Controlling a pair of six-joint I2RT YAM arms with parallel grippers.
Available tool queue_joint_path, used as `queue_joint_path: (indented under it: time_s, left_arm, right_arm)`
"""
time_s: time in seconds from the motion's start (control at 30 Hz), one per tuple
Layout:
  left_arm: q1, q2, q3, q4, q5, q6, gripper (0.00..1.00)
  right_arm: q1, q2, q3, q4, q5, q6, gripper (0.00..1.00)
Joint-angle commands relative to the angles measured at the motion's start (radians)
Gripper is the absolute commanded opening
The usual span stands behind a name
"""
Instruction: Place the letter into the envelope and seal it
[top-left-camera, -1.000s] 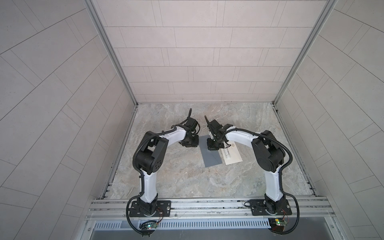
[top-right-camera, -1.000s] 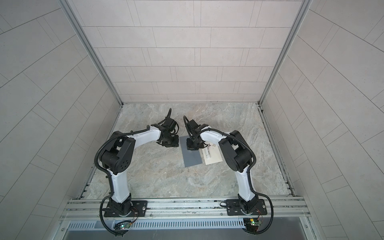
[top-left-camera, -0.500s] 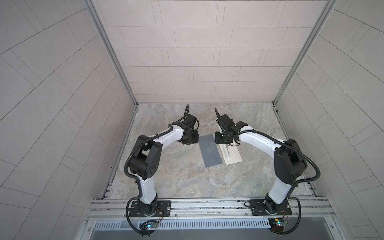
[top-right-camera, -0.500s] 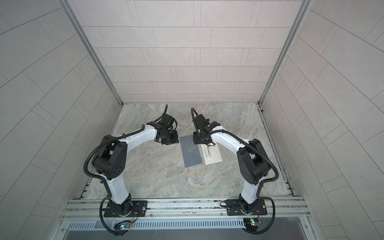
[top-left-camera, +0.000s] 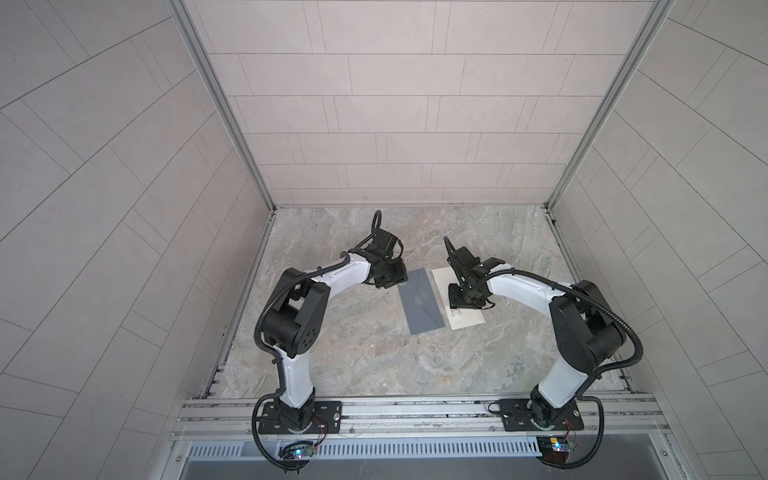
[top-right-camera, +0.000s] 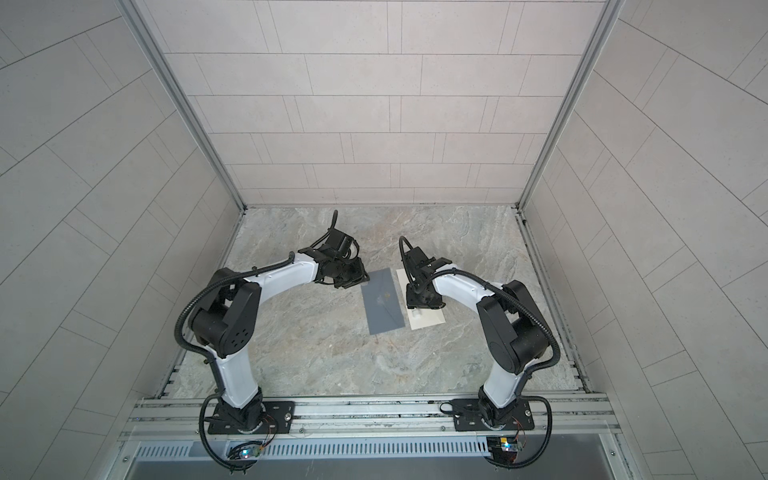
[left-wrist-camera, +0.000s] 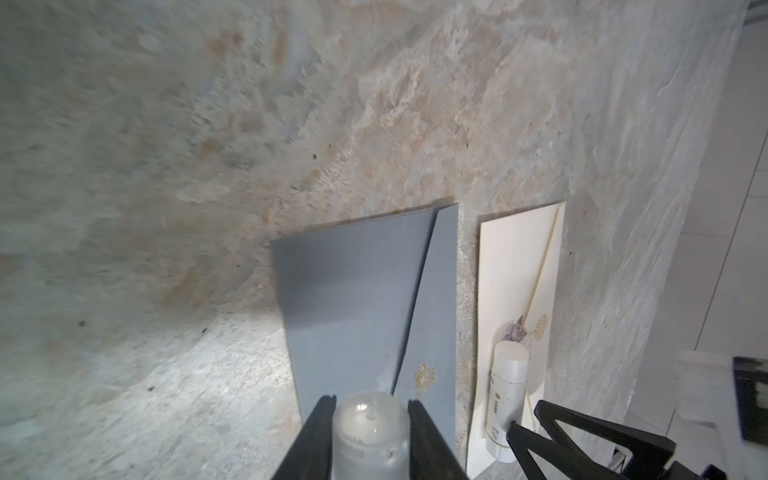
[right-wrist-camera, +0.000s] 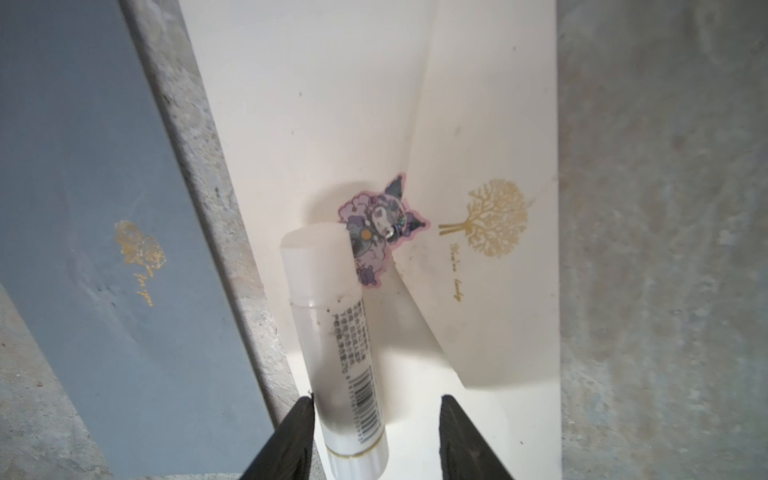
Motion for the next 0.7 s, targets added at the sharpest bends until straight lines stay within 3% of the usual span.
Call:
queue_joint_path:
  time_s: [0.0,0.17,0.47,0.67]
  left_arm:
    - [-0.024,0.044,0.058,-0.021,0.035,0.082,0.35]
    - [-0.076,0.106,0.144,-0.109,0.07,0.202,0.35]
    - [-0.115,0.186,0.23,-0.193,0.107,0.282,0.35]
    - [-0.132,0.278,0.326,-0.336,0.121,0.361,0.36]
  right_arm:
    - [-0.001,-0.018,-0.017,0.015,-0.005,0.0,0.51]
    - [0.0,-0.002,-0.034,0.02,0.003,0.006,0.5]
    - [0.0,0.004,-0.039,0.038,-0.015,0.017,0.47]
    - [0.0,0.005,-0.043,0.049,-0.019,0.025,0.41]
